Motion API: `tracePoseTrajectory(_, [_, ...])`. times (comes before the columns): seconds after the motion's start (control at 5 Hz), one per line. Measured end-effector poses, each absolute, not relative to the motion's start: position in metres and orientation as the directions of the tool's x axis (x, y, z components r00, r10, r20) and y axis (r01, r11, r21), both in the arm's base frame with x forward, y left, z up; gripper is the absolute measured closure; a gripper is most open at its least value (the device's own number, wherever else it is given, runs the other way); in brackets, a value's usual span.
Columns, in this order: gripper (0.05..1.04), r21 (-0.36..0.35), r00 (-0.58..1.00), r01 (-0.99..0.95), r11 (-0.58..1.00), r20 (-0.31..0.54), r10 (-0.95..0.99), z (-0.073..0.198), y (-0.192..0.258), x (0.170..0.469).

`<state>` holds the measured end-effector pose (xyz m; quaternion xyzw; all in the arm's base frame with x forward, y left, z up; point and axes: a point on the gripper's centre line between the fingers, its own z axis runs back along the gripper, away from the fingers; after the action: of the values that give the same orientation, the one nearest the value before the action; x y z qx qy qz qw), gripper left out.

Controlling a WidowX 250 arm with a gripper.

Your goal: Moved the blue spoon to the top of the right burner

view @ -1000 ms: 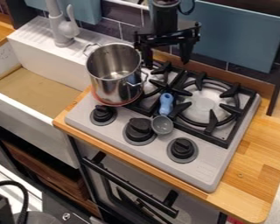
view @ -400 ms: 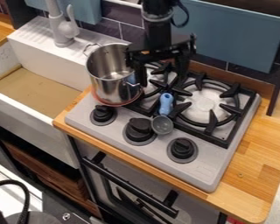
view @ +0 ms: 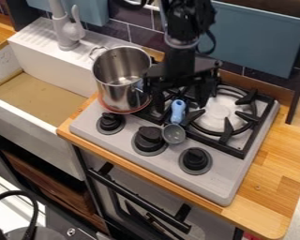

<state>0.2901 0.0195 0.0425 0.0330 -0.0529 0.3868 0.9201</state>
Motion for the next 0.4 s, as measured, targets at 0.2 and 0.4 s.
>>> tracePoseTrajectory(0.2, [0.086, -0.013, 0.638, -0.763, 0.646, 0.150, 0.756, 0.0328, 0.0196, 0.2787])
tracePoseTrajectory(0.4, [0.086, -0.024, 0.559, -0.818, 0.575, 0.199, 0.805, 0.0292, 0.0248, 0.2766])
